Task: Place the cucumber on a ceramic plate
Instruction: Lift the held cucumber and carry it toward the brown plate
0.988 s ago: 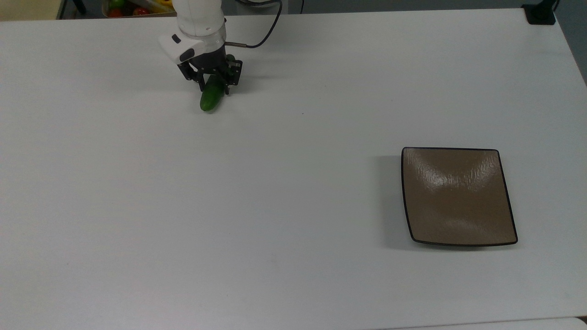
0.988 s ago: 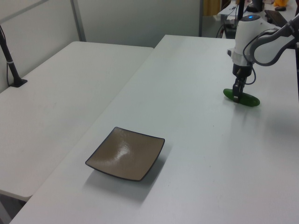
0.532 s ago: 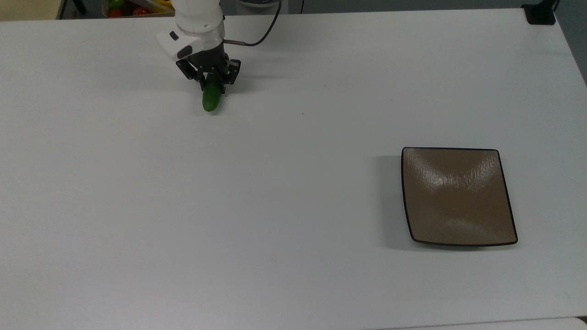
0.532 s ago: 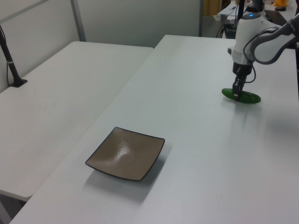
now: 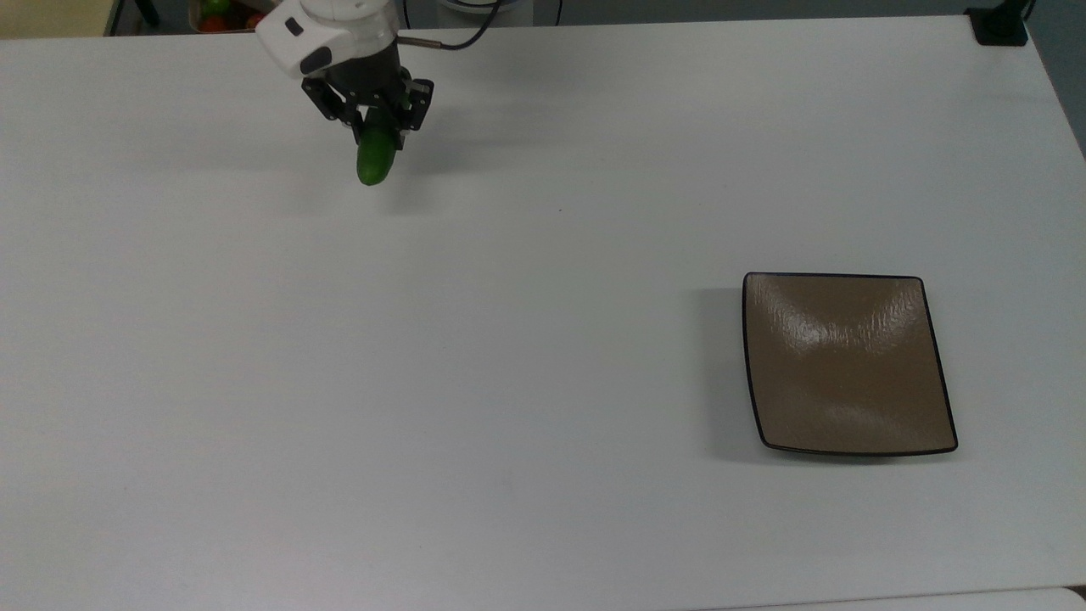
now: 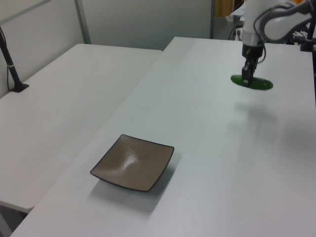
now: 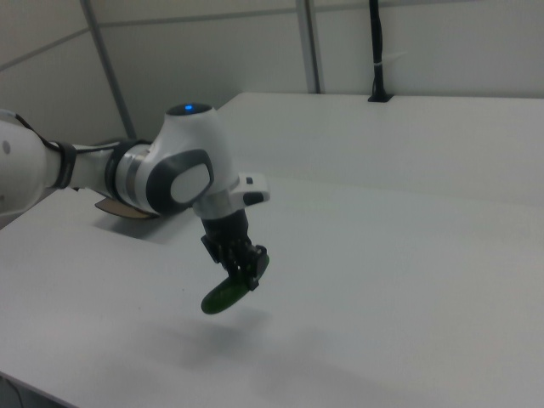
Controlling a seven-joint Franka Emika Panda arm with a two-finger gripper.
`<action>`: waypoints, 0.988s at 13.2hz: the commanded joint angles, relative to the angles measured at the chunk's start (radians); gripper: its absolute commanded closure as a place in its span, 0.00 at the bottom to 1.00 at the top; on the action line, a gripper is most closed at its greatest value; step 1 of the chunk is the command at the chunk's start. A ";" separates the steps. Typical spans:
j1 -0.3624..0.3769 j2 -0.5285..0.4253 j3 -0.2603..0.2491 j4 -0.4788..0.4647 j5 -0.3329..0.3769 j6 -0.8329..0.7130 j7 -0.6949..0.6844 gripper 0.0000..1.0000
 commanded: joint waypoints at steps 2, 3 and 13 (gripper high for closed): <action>0.033 -0.008 0.001 0.181 0.015 -0.160 0.009 0.65; 0.039 -0.005 0.000 0.221 0.030 -0.181 0.008 0.65; 0.148 0.120 0.040 0.505 0.189 -0.198 -0.015 0.65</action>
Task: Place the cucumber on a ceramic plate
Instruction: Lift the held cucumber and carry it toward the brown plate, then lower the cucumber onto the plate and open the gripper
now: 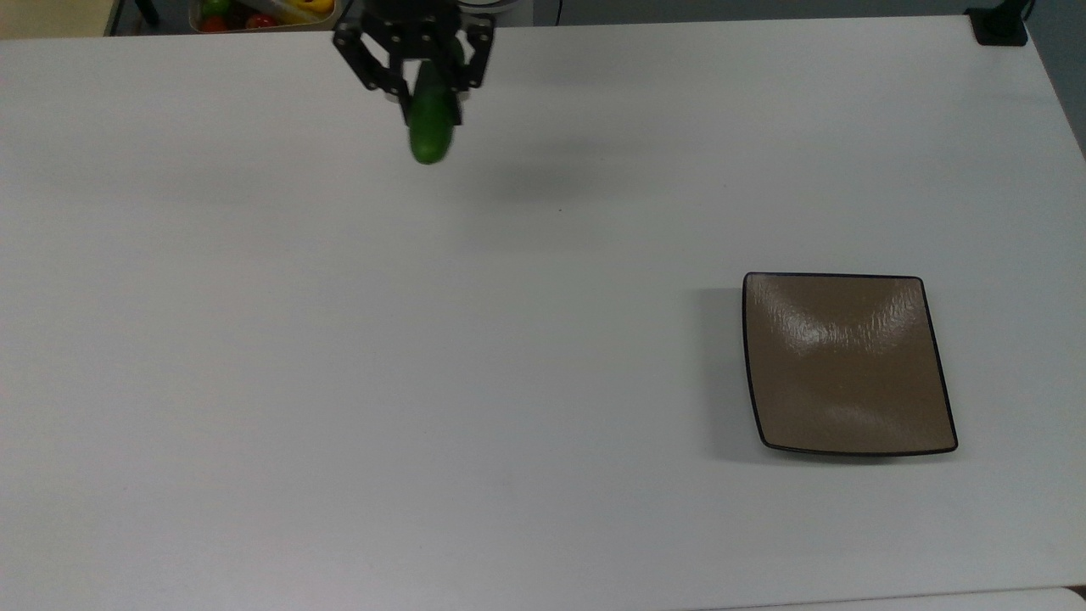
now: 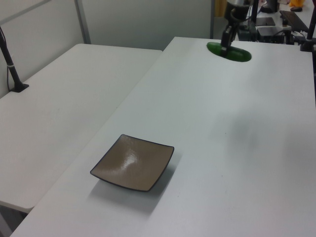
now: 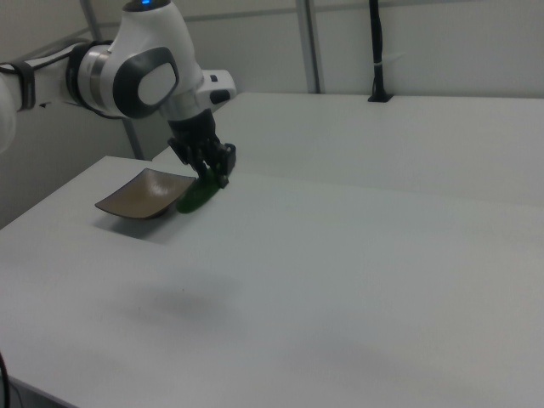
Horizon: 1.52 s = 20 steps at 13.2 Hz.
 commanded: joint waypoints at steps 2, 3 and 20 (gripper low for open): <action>0.064 0.127 0.043 0.177 0.055 -0.017 0.046 0.65; 0.078 0.159 0.056 0.218 0.055 -0.013 0.074 0.65; 0.397 0.655 0.083 0.401 0.024 0.821 0.352 0.64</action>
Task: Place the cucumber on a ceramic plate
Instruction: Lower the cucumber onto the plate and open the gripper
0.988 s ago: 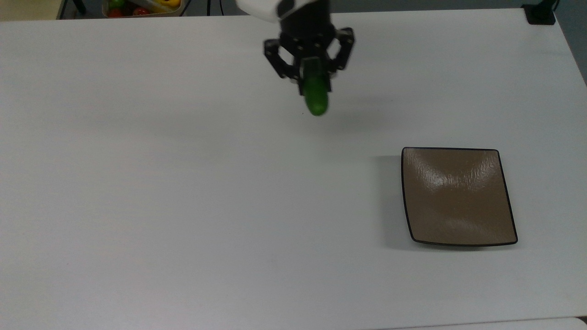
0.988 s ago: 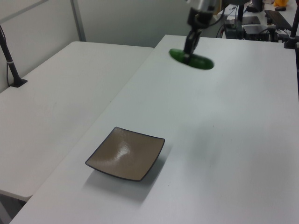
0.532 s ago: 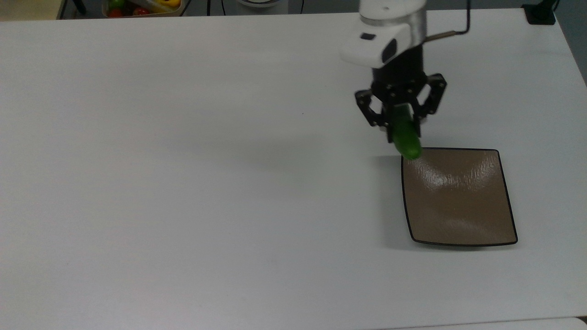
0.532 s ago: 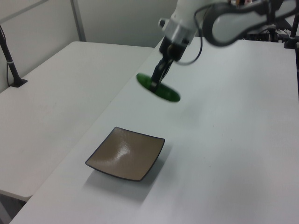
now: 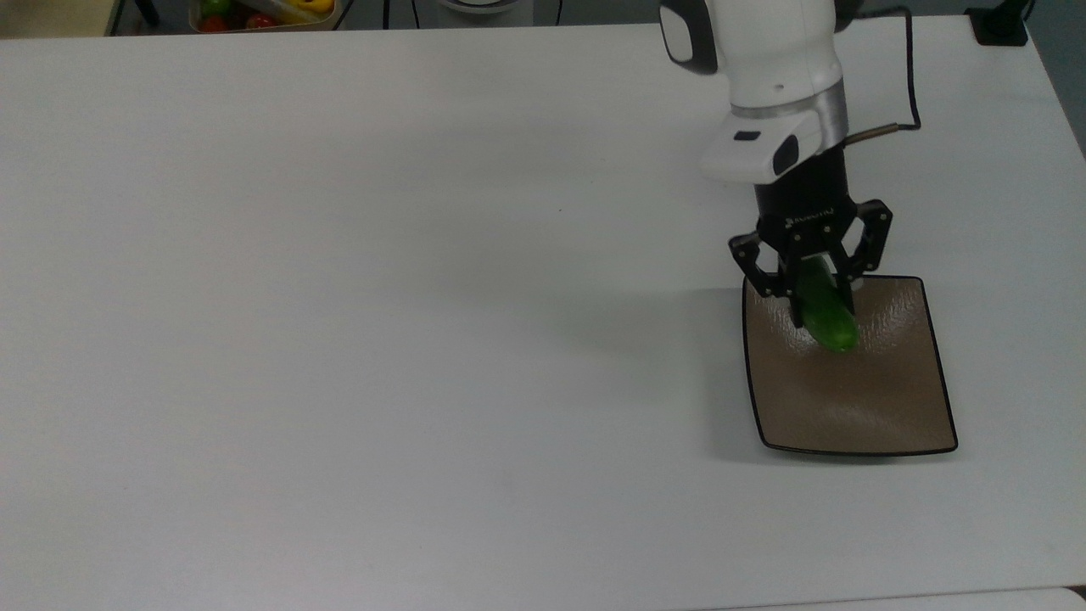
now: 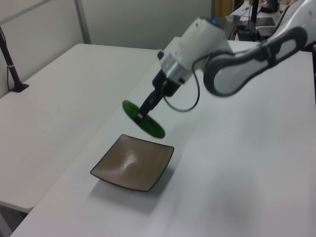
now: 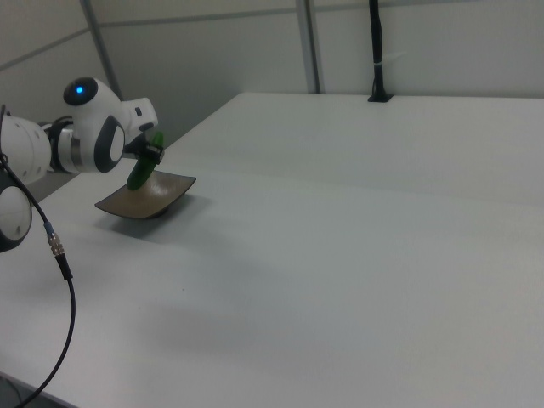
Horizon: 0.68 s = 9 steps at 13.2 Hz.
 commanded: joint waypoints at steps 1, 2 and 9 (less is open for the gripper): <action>0.029 0.115 -0.008 0.084 -0.013 0.106 0.037 0.64; 0.041 0.129 -0.008 0.084 -0.013 0.123 0.037 0.64; 0.061 0.205 -0.008 0.086 -0.024 0.190 0.037 0.39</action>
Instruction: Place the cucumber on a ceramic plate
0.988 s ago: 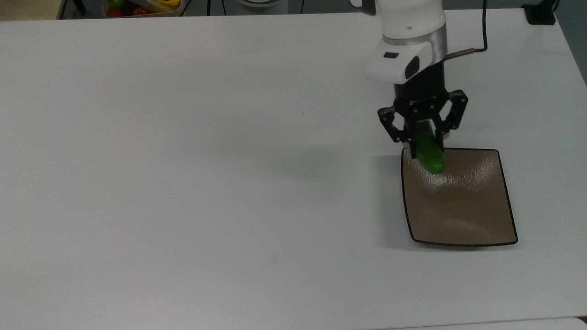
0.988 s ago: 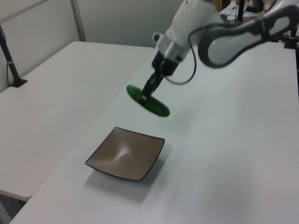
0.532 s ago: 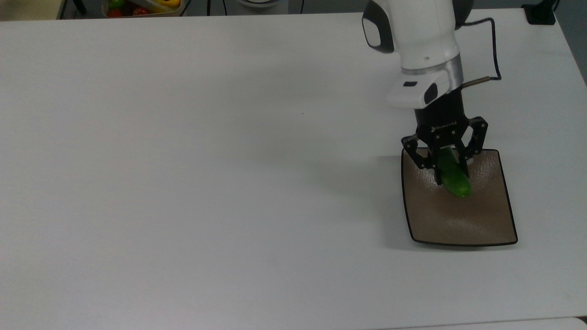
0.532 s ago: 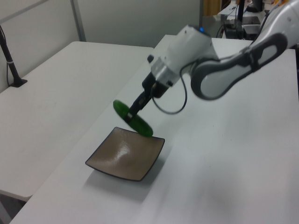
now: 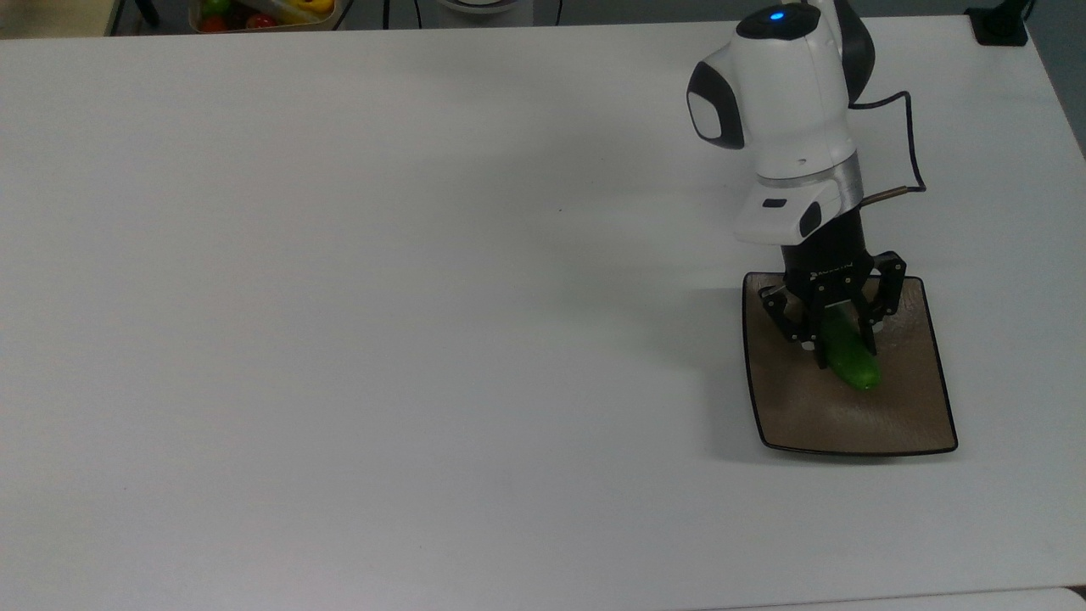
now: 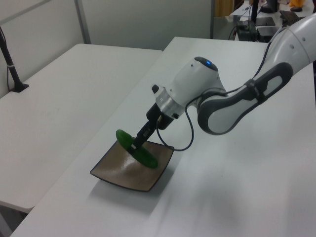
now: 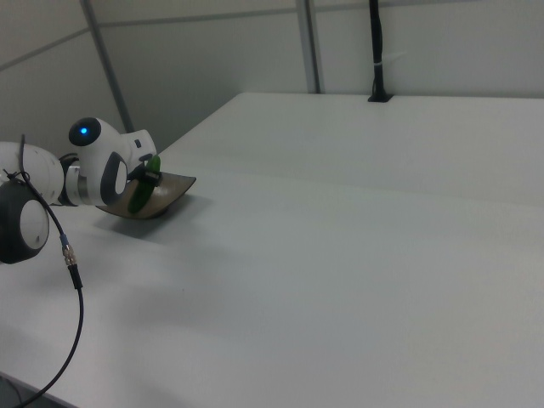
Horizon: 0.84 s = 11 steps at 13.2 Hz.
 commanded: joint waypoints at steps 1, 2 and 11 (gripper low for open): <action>0.010 0.026 -0.009 0.027 -0.020 0.027 0.027 0.30; 0.010 0.026 -0.009 0.026 -0.021 0.027 0.025 0.05; -0.066 -0.353 -0.007 -0.227 -0.057 -0.143 0.023 0.00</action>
